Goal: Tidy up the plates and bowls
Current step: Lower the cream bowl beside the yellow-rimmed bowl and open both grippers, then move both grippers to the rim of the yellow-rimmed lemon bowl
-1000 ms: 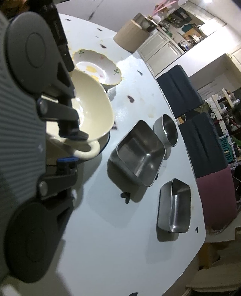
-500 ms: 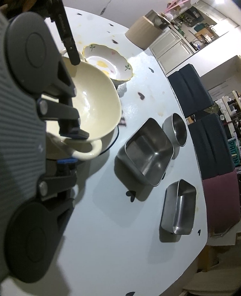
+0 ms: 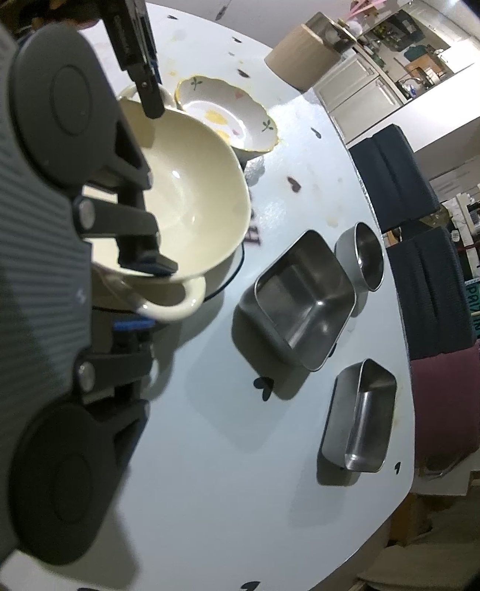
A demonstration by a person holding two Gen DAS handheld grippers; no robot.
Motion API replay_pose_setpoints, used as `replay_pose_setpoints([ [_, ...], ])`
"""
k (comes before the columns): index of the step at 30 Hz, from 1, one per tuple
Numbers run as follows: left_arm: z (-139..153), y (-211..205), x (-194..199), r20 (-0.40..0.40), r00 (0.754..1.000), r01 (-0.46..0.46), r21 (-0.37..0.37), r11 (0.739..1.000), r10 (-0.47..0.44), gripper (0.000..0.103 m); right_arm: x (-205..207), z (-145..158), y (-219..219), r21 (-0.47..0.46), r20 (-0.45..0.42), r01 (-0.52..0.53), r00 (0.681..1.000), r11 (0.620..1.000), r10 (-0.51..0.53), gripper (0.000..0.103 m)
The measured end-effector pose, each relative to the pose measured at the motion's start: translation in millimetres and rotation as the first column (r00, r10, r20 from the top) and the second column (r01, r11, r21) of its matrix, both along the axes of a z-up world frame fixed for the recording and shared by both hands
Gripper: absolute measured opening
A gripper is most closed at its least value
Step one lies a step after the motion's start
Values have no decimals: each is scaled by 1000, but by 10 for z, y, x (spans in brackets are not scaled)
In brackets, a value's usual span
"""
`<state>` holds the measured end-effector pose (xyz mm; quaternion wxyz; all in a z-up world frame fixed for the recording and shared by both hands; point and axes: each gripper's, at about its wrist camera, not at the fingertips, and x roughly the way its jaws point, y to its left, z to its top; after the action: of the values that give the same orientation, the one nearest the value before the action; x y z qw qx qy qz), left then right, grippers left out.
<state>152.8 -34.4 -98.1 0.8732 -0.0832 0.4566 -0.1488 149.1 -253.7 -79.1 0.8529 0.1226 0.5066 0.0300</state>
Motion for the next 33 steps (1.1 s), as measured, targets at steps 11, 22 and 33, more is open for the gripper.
replay_pose_setpoints([
  [11,13,-16,-2,-6,1000,7,9,1000,-7,26,29,-46,12,-49,-10,-15,1000,999,15,36],
  [22,20,-7,-2,-32,999,31,5,1000,-31,49,29,-61,10,-43,-5,-10,1000,999,10,40],
  [33,42,-54,-29,-25,999,41,6,999,-41,96,-29,-49,-3,-56,-2,-21,1000,998,20,84],
])
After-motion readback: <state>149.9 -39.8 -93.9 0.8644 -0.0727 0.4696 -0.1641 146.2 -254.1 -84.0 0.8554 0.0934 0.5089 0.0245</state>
